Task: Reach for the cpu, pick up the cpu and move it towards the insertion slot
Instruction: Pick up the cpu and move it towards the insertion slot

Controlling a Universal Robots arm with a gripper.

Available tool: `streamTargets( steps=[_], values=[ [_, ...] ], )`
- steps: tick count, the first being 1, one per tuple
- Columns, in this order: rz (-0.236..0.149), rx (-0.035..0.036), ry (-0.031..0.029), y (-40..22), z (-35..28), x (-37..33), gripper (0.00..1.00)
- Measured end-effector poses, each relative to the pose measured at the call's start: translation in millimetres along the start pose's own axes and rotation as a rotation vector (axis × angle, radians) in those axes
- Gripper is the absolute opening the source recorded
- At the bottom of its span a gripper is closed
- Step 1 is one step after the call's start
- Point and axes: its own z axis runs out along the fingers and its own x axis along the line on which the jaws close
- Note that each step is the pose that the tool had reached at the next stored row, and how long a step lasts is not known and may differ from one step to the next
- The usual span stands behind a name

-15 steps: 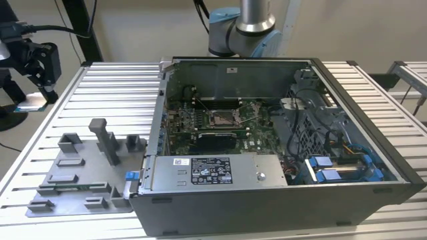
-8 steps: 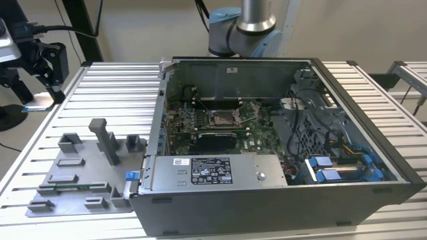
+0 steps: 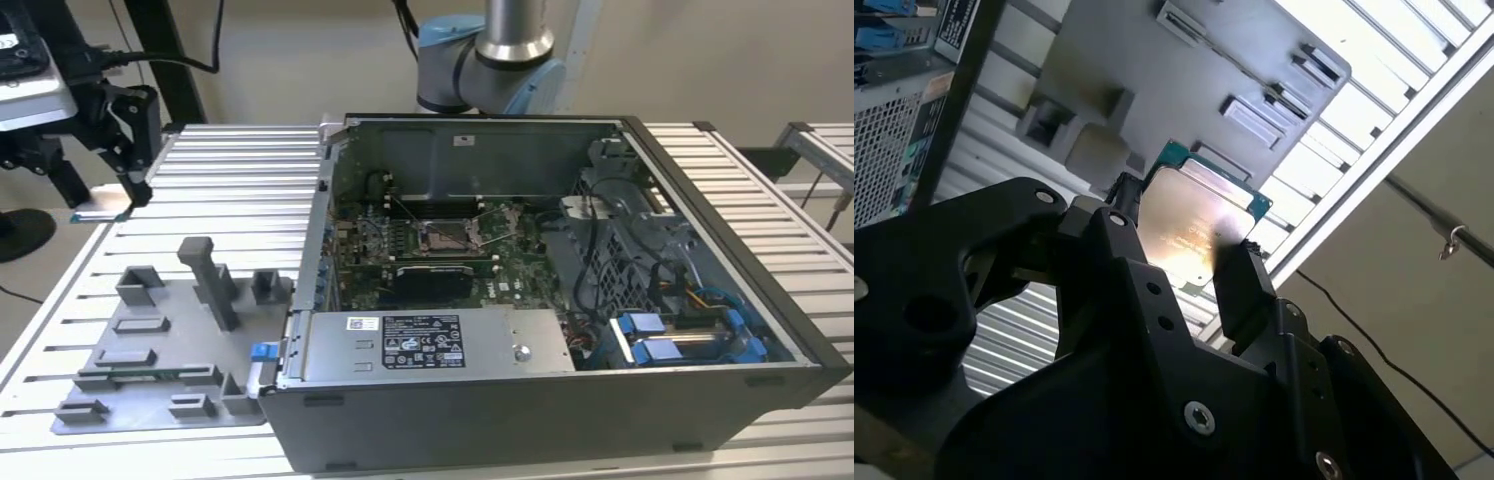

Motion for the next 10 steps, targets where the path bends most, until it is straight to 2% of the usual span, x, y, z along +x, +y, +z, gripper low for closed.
streamTargets(
  steps=[10],
  values=[
    [0.0,0.0,0.0,-0.2,0.0,-14.3,0.0]
  ],
)
